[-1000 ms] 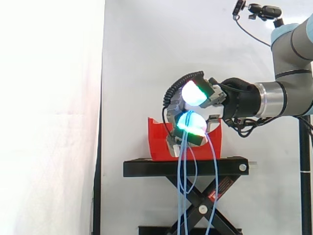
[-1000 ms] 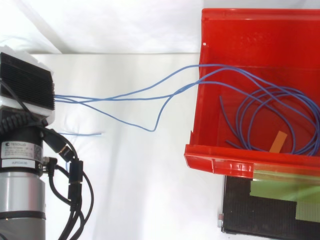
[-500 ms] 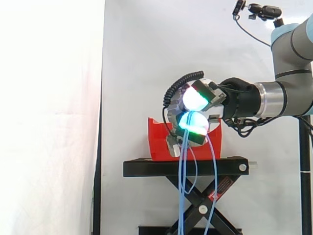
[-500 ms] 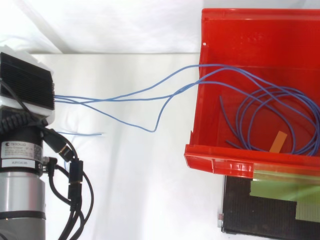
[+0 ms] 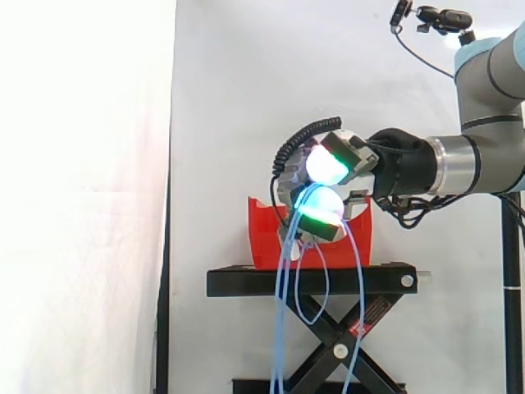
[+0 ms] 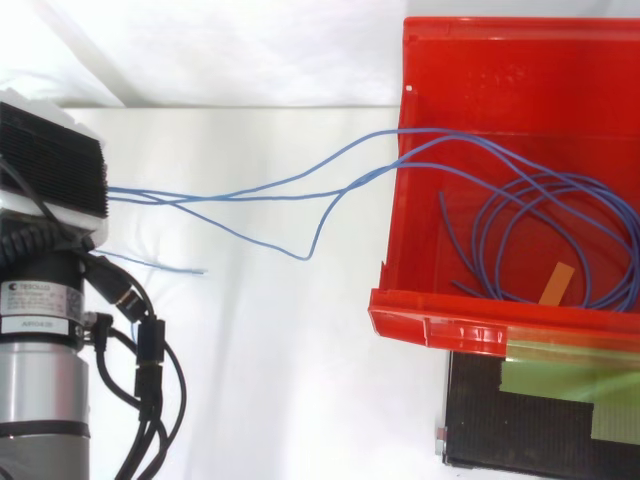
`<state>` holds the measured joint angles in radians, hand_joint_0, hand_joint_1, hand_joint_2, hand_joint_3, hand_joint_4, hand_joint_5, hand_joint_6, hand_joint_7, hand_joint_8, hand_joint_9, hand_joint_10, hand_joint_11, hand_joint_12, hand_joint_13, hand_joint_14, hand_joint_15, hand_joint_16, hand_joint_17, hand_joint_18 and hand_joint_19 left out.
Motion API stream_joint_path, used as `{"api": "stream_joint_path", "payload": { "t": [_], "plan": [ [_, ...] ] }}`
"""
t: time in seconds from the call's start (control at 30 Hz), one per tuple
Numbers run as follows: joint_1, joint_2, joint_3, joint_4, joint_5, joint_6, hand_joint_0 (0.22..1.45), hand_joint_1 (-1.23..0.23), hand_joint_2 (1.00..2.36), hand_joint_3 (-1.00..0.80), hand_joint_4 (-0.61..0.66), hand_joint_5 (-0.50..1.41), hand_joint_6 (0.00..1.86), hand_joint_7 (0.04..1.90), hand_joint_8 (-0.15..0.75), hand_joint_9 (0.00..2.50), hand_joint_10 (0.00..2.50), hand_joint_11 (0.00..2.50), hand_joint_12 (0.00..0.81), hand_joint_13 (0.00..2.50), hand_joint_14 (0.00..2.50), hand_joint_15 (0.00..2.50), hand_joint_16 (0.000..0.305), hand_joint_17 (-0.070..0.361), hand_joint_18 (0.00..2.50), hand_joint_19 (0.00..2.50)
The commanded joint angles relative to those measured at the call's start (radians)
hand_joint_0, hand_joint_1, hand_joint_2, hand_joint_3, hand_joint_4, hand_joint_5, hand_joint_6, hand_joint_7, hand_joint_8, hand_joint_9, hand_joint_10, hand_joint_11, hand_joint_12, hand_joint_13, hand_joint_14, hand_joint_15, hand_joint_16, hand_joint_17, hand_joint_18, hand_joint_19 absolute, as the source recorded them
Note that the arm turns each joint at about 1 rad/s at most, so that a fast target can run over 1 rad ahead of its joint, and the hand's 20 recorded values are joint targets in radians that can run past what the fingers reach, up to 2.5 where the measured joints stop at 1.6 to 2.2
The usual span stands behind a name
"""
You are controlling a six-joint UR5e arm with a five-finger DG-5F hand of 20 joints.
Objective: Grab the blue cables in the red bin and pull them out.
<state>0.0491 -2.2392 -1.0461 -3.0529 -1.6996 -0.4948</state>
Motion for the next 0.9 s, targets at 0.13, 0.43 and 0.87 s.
{"api": "stream_joint_path", "payload": {
  "t": [0.13, 0.43, 0.87],
  "plan": [
    [0.0, 0.0, 0.011, 0.002, 0.0, -0.001, 0.88, -0.94, 1.0, -0.97, 0.26, 0.96, 0.11, 0.8, 0.297, 1.19, 0.04, 1.44, 0.458, 1.32, 0.03, 1.13, 0.042, 0.094, 0.73, 0.75],
    [0.0, 0.0, 0.015, 0.002, 0.0, -0.001, 0.9, -0.97, 1.0, -0.91, 0.26, 0.93, 0.13, 0.78, 0.292, 1.15, 0.04, 1.43, 0.462, 1.3, 0.03, 1.12, 0.042, 0.094, 0.72, 0.75],
    [0.0, 0.0, 0.015, 0.002, 0.0, -0.001, 0.88, -1.0, 1.0, -0.95, 0.25, 0.84, 0.23, 0.71, 0.292, 1.08, 0.03, 1.42, 0.464, 1.26, 0.03, 1.13, 0.042, 0.095, 0.69, 0.76]
  ]
}}
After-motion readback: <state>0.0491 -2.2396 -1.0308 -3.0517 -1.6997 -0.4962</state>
